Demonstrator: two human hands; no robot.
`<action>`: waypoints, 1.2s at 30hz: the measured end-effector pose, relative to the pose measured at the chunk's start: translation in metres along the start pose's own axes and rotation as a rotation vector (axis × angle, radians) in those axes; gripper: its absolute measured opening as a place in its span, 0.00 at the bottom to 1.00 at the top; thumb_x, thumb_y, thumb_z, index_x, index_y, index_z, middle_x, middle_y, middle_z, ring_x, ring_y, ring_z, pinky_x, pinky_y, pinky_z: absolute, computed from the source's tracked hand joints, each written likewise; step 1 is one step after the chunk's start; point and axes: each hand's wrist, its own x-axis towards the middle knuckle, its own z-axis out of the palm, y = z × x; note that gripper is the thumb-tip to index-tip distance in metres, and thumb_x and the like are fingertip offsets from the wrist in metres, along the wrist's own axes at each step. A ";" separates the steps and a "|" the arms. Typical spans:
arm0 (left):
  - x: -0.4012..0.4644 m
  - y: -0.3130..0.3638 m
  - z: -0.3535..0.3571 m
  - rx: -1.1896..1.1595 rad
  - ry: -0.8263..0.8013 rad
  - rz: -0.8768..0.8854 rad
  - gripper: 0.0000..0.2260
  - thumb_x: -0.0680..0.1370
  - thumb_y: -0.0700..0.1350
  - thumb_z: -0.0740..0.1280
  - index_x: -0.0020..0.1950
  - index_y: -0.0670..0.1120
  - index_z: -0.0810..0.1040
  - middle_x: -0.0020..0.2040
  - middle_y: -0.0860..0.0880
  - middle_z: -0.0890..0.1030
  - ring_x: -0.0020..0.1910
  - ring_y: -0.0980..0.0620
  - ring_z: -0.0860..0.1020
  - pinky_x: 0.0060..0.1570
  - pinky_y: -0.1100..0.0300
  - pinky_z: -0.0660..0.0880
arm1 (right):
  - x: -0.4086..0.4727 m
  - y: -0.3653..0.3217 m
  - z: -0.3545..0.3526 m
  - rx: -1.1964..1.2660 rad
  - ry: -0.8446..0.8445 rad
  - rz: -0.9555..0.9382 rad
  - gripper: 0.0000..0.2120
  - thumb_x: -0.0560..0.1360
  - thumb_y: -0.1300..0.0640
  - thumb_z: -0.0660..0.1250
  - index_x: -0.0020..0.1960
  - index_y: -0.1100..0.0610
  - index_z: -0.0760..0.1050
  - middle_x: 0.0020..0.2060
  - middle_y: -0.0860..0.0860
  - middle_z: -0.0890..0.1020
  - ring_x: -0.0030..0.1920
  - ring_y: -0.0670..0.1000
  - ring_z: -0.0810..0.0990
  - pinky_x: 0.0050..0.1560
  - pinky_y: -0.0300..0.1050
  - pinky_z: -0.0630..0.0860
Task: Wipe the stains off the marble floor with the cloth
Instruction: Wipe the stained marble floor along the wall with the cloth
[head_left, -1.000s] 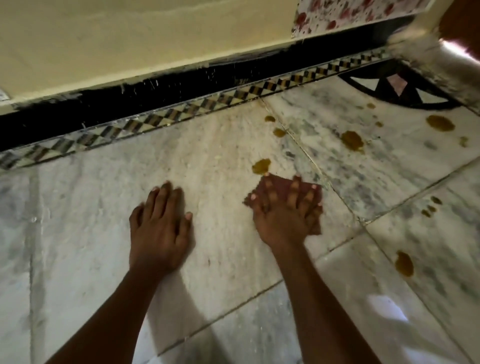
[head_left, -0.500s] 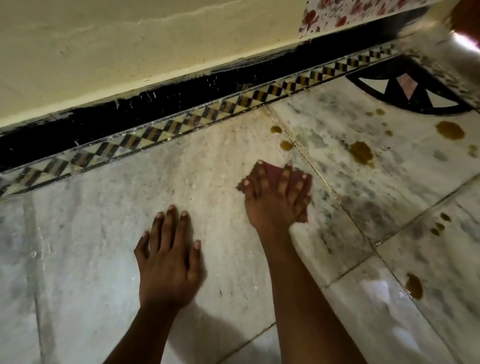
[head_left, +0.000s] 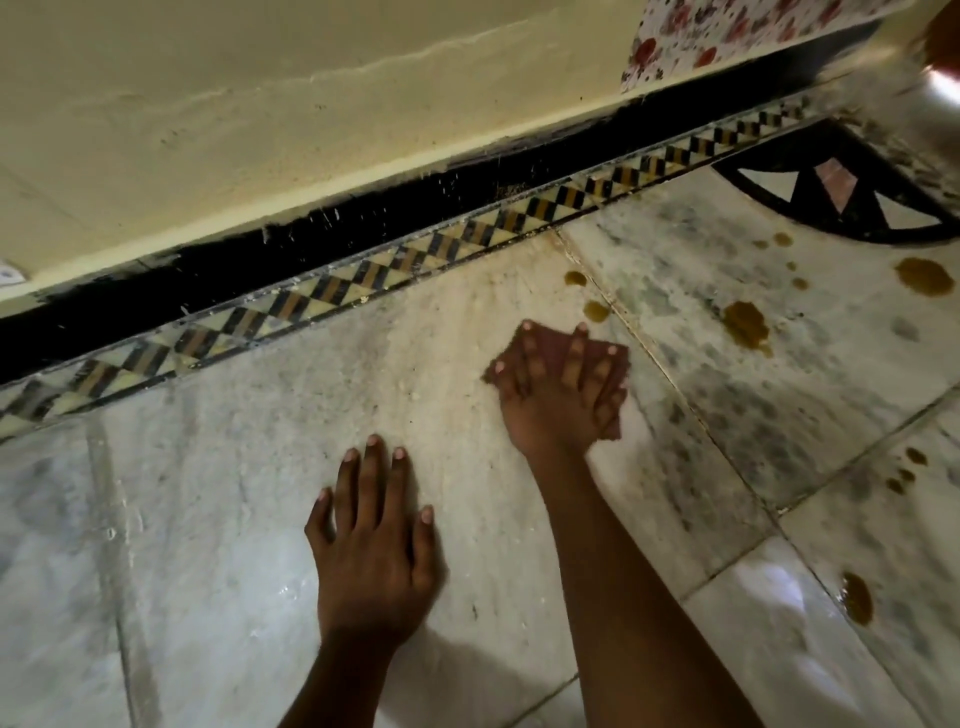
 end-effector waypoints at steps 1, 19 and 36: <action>0.001 0.001 0.000 0.000 0.000 -0.002 0.30 0.85 0.57 0.54 0.87 0.49 0.61 0.89 0.47 0.55 0.88 0.45 0.52 0.81 0.41 0.53 | -0.012 -0.002 0.003 -0.035 0.006 -0.109 0.32 0.80 0.26 0.46 0.82 0.26 0.45 0.87 0.49 0.40 0.85 0.66 0.35 0.80 0.74 0.37; 0.002 0.001 0.000 -0.081 0.038 -0.006 0.31 0.84 0.55 0.58 0.87 0.48 0.61 0.88 0.46 0.56 0.88 0.44 0.55 0.81 0.36 0.60 | -0.072 0.035 -0.005 -0.256 -0.030 -0.536 0.32 0.80 0.27 0.50 0.83 0.27 0.50 0.87 0.48 0.52 0.86 0.64 0.49 0.78 0.74 0.56; 0.000 0.001 0.001 -0.072 0.011 -0.088 0.37 0.84 0.58 0.58 0.88 0.42 0.54 0.88 0.44 0.56 0.87 0.46 0.56 0.84 0.42 0.56 | -0.041 -0.018 0.003 -0.047 -0.004 -0.169 0.31 0.78 0.23 0.42 0.81 0.23 0.45 0.88 0.46 0.44 0.86 0.64 0.38 0.81 0.74 0.42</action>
